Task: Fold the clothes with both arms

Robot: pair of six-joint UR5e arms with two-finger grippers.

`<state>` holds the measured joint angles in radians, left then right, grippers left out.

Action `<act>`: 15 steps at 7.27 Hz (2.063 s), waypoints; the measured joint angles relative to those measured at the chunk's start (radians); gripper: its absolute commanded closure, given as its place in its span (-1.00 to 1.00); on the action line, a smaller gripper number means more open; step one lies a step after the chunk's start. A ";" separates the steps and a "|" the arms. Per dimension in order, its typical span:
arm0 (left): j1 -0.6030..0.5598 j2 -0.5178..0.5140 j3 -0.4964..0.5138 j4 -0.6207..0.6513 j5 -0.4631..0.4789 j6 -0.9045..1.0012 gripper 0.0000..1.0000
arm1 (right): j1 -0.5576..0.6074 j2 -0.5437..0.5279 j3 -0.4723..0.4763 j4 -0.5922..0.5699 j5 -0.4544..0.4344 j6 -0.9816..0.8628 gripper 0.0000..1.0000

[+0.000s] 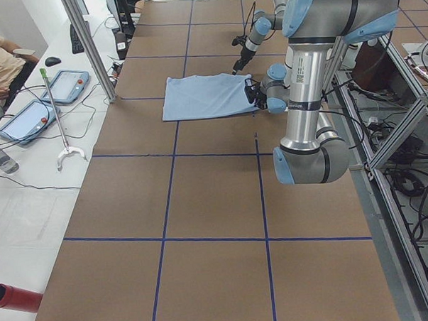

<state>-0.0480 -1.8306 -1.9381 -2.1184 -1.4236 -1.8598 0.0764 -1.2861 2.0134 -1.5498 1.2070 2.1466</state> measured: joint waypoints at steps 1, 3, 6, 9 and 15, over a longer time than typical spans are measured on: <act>-0.001 0.000 0.000 0.000 0.000 0.000 1.00 | -0.013 0.001 -0.010 -0.001 -0.008 0.009 -0.36; -0.002 -0.001 -0.001 0.000 0.000 0.001 1.00 | -0.026 0.002 -0.024 -0.001 -0.012 0.026 -0.35; -0.004 0.000 -0.001 0.000 0.001 0.002 1.00 | -0.030 0.024 -0.053 -0.001 -0.012 0.037 -0.24; -0.005 0.001 -0.002 0.000 0.001 0.003 1.00 | -0.032 0.033 -0.061 0.000 -0.012 0.047 1.00; -0.017 0.004 -0.040 0.007 -0.004 0.032 1.00 | -0.023 0.030 -0.017 0.000 -0.011 0.063 1.00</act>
<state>-0.0654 -1.8261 -1.9782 -2.1114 -1.4273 -1.8282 0.0538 -1.2563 1.9967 -1.5502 1.1956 2.2094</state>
